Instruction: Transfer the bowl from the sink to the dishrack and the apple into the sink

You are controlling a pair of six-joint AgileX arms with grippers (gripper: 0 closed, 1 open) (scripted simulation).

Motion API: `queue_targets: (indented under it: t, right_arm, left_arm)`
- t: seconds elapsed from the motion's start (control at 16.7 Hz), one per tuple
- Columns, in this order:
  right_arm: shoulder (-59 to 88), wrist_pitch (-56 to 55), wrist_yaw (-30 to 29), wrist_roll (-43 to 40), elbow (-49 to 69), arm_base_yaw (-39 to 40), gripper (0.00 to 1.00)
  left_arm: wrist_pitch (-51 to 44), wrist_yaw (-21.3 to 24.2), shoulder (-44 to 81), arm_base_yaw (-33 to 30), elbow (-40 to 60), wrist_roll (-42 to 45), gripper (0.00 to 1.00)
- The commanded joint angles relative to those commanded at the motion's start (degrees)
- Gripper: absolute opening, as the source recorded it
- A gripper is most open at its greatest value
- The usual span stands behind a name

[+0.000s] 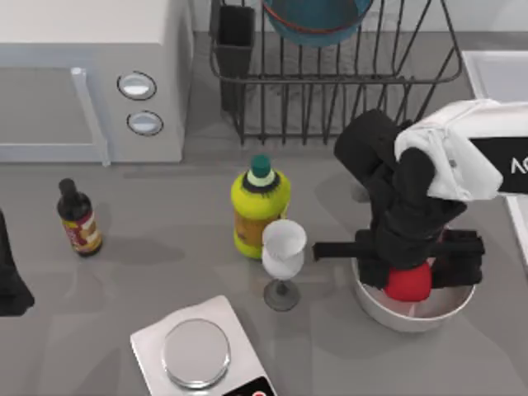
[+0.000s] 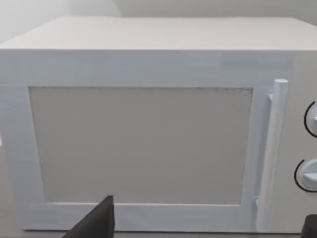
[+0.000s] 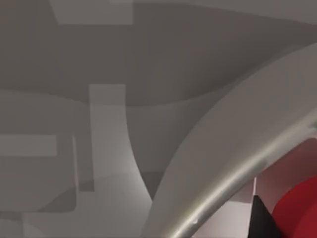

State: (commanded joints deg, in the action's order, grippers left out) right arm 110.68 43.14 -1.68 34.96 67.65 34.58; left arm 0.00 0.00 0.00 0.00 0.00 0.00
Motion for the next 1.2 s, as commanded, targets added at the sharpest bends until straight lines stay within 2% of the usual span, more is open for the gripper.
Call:
queue_targets:
  t: [0.36,0.54,0.78,1.2]
  right_arm:
    - [-0.80,6.80,0.45,1.16,1.39,-2.98,0.00]
    - [-2.21,14.04,0.60,1.32,5.61,-3.95,0.00]
    - [-5.68,20.80,0.43,0.12,12.81,-1.53,0.00]
    - [-6.67,21.60,0.11,-0.13,14.76,-0.39,0.00]
  left_arm:
    - [0.00,0.00,0.00,0.00,0.00,0.00,1.00]
    - [0.00,0.00,0.00,0.00,0.00,0.00,1.00]
    - [0.00,0.00,0.00,0.00,0.00,0.00,1.00]
    - [0.00,0.00,0.00,0.00,0.00,0.00,1.00]
